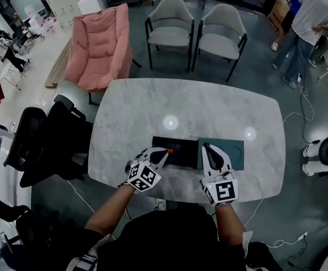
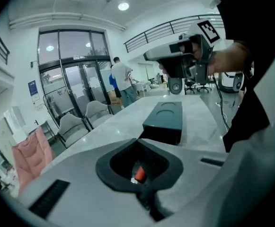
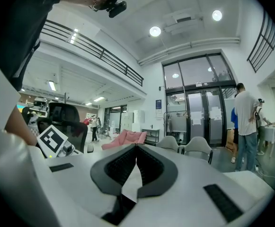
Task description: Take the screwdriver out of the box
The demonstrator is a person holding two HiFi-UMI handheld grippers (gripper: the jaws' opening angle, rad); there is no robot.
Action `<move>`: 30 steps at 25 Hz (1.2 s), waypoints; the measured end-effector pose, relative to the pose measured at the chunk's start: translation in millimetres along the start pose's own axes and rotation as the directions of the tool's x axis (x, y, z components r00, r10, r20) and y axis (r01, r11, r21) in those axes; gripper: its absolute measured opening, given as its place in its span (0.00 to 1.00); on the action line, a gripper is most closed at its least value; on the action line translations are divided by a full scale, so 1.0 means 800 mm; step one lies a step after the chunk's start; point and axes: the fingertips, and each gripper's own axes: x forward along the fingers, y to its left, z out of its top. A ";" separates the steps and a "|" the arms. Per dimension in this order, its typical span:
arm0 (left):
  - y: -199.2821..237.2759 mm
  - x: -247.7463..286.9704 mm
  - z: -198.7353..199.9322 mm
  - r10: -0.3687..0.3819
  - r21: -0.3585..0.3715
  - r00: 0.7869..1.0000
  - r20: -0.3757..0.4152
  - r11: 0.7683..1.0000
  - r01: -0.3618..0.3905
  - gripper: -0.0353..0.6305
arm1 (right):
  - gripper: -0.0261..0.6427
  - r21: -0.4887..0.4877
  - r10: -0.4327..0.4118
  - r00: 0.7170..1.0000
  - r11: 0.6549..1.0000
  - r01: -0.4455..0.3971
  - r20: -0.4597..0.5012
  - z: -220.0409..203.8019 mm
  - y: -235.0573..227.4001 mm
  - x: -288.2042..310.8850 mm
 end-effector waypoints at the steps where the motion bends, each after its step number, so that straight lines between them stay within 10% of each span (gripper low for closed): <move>1: 0.002 0.006 -0.007 -0.001 0.021 0.999 -0.032 1.000 0.001 0.06 | 0.08 0.005 0.002 1.000 1.000 -0.002 -0.006 -0.004 -0.003 0.000; 14: -0.023 0.077 -0.066 -0.114 0.281 0.918 -0.380 0.931 0.232 0.30 | 0.08 0.065 0.015 0.999 0.998 -0.012 -0.045 -0.046 -0.027 0.008; 30: -0.042 0.123 -0.119 -0.220 0.220 0.786 -0.578 0.885 0.410 0.44 | 0.08 0.124 -0.042 0.996 0.991 0.051 -0.080 -0.078 -0.065 -0.007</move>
